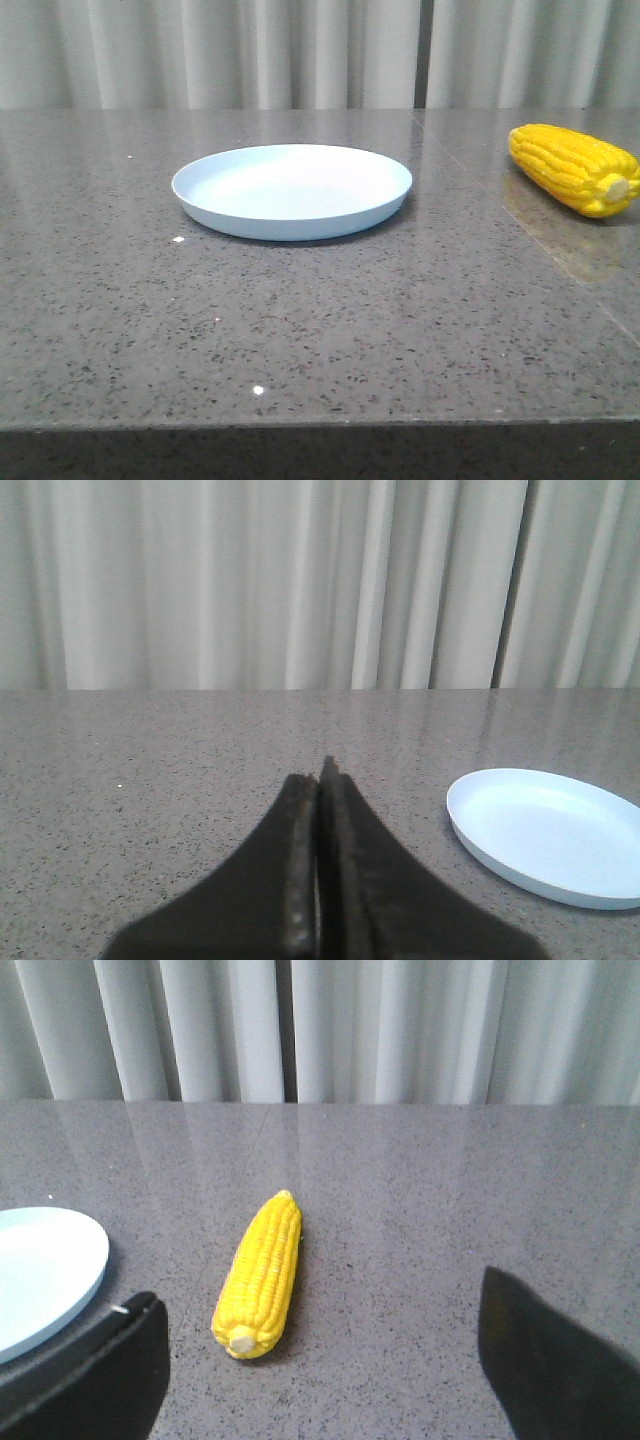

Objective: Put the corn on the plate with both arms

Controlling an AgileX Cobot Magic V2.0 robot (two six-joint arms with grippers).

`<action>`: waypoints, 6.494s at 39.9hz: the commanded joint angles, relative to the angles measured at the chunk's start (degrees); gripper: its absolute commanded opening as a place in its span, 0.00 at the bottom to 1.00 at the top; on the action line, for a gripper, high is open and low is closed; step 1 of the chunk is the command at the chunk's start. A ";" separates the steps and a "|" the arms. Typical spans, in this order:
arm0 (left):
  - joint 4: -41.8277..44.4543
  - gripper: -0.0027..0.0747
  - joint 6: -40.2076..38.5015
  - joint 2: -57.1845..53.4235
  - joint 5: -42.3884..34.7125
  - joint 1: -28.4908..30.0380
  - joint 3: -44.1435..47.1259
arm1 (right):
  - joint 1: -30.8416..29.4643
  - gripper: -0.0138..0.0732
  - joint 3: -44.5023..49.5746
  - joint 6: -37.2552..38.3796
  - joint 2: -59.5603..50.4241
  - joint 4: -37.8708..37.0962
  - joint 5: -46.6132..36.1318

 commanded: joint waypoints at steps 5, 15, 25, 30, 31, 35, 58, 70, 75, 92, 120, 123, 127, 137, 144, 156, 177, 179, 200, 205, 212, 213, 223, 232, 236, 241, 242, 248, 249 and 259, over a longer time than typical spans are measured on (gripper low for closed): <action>0.11 0.01 -0.47 -0.37 -4.77 0.11 -1.49 | -0.20 0.90 -9.35 -0.42 18.46 1.76 -0.47; 0.11 0.01 -0.47 -0.37 -4.77 0.11 -1.49 | -0.07 0.90 -26.57 -0.42 45.35 8.89 11.44; 0.11 0.01 -0.47 -0.37 -4.77 0.11 -1.49 | 4.57 0.90 -42.74 -0.42 67.57 9.43 20.05; 0.11 0.01 -0.47 -0.37 -4.77 0.11 -1.49 | 4.79 0.90 -46.67 -0.08 73.78 9.43 22.55; 0.11 0.01 -0.47 -0.37 -4.77 0.11 -1.49 | 4.79 0.90 -46.98 0.00 74.58 9.43 22.63; 0.11 0.01 -0.47 -0.37 -4.77 0.11 -1.49 | 4.79 0.90 -47.18 0.00 76.36 9.16 22.18; 0.11 0.01 -0.47 -0.37 -4.77 0.11 -1.49 | 4.93 0.41 -47.58 0.00 69.68 6.89 19.11; 0.11 0.01 -0.47 -0.37 -4.77 0.11 -1.49 | 17.31 0.41 -54.77 12.72 65.60 2.97 23.08; 0.11 0.01 -0.47 -0.37 -4.77 0.11 -1.49 | 27.02 0.41 -58.18 24.04 68.83 -6.49 23.65; 0.11 0.01 -0.47 -0.37 -4.77 0.11 -1.49 | 38.24 0.41 -62.51 44.08 82.44 -15.42 19.74; 0.11 0.01 -0.47 -0.37 -4.77 0.11 -1.49 | 38.24 0.89 -62.79 44.08 83.06 -17.34 21.72; 0.11 0.01 -0.47 -0.37 -4.77 0.11 -1.49 | 38.10 0.89 -63.58 44.08 81.09 -17.79 22.00; 0.11 0.01 -0.47 -0.37 -4.77 0.11 -1.49 | 37.44 0.89 -65.55 43.80 77.82 -18.43 23.10; 0.11 0.01 -0.47 -0.37 -4.77 0.11 -1.49 | 32.34 0.54 -68.82 39.58 72.00 -18.83 27.49; 0.11 0.01 -0.47 -0.37 -4.77 0.11 -1.49 | 25.96 0.22 -68.82 34.91 68.72 -19.18 33.58; 0.11 0.01 -0.47 -0.37 -4.77 0.11 -1.49 | 14.62 0.09 -64.38 23.41 58.38 -19.87 38.89; 0.11 0.01 -0.47 -0.37 -4.77 0.11 -1.49 | 12.77 0.09 -19.40 20.57 20.74 -21.77 17.43; 0.11 0.01 -0.47 -0.37 -4.77 0.11 -1.49 | 12.77 0.09 -14.89 20.57 16.79 -22.87 13.38; 0.11 0.01 -0.47 -0.37 -4.77 0.11 -1.49 | 12.77 0.09 6.24 20.57 -9.51 -24.31 -4.48; 0.11 0.01 -0.47 -0.37 -4.77 0.11 -1.49 | 12.77 0.09 6.29 20.57 -9.51 -24.31 -4.47; 0.11 0.01 -0.47 -0.37 -4.77 0.11 -1.49 | 12.77 0.09 6.29 20.57 -9.51 -24.31 -4.47; 0.11 0.01 -0.47 -0.37 -4.77 0.11 -1.49 | 12.77 0.09 6.29 20.57 -9.51 -24.31 -4.47; 0.11 0.01 -0.47 -0.37 -4.77 0.11 -1.49 | 12.77 0.09 6.29 20.57 -9.51 -24.31 -4.47; 0.11 0.01 -0.47 -0.37 -4.77 0.11 -1.49 | 12.77 0.09 6.29 20.57 -9.51 -24.31 -4.47; 1.15 0.01 0.29 -0.49 -4.88 0.29 -0.78 | 12.77 0.09 6.29 20.57 -9.51 -24.31 -4.47; -2.79 0.01 5.83 -1.22 -5.10 2.24 0.64 | 12.77 0.09 6.29 20.57 -9.51 -24.31 -4.47; -3.86 0.01 7.73 -1.22 -5.30 2.69 0.97 | 12.77 0.09 6.28 20.57 -9.51 -24.31 -4.42; -6.90 0.01 10.48 -1.22 -9.44 6.42 5.36 | 12.77 0.09 6.28 20.57 -9.51 -24.31 -4.42; -6.75 0.01 10.48 -1.22 -10.42 6.82 6.19 | 12.77 0.09 6.28 20.57 -9.51 -24.31 -4.42; -6.34 0.01 10.48 -1.22 -20.28 8.98 18.37 | 12.77 0.09 6.28 20.57 -9.51 -24.31 -4.42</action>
